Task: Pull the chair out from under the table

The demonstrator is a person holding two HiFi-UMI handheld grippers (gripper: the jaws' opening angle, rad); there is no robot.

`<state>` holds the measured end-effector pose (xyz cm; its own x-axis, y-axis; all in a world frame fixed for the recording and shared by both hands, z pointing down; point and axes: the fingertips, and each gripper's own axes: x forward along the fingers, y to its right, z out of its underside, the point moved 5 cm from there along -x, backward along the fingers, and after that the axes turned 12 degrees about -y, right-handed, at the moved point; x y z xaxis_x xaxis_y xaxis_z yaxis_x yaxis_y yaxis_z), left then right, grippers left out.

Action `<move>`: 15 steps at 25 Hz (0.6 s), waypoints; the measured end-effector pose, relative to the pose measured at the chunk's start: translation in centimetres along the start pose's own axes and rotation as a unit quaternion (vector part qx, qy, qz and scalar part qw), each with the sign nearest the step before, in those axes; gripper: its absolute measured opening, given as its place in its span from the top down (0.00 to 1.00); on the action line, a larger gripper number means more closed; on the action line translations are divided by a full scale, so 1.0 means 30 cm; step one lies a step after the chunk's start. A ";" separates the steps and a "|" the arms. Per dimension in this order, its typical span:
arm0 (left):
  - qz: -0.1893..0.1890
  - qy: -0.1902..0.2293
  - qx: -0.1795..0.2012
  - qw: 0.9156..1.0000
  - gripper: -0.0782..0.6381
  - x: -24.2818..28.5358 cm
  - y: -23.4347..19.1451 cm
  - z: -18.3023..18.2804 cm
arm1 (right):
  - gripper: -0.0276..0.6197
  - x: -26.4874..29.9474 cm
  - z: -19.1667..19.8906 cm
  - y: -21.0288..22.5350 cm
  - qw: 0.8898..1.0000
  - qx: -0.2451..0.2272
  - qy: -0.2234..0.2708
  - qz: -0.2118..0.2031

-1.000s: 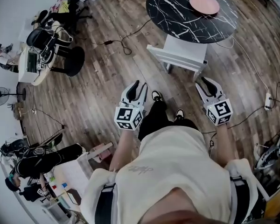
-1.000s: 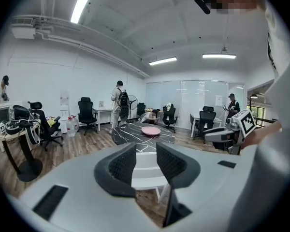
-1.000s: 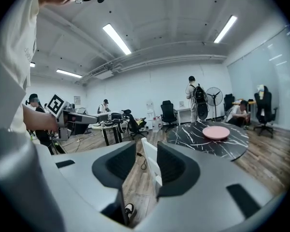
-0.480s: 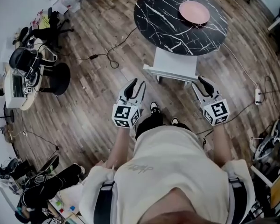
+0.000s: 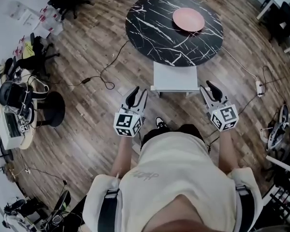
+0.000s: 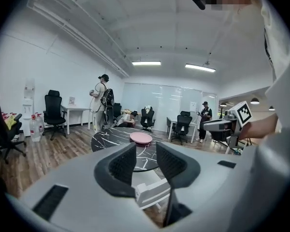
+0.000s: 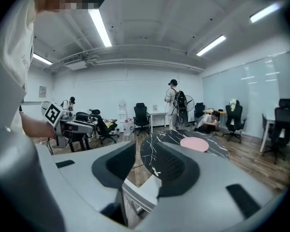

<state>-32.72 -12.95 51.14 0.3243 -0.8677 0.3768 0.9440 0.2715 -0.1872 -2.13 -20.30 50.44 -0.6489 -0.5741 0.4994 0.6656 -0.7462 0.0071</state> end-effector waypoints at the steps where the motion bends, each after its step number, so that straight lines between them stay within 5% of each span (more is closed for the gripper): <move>1: 0.007 -0.002 0.003 1.000 0.69 0.013 -0.015 -0.001 | 0.74 0.005 0.005 -0.002 1.000 0.004 -0.001 0.005; 15: 0.083 -0.013 -0.015 0.996 0.69 0.163 -0.010 -0.031 | 0.73 0.029 0.044 0.037 0.999 0.018 -0.029 0.038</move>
<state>-31.47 -17.64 52.20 0.4771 -0.8007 0.3622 0.8755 0.3973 -0.2751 -1.47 -21.18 52.04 -0.5744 -0.6066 0.5496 0.7253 -0.6884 -0.0018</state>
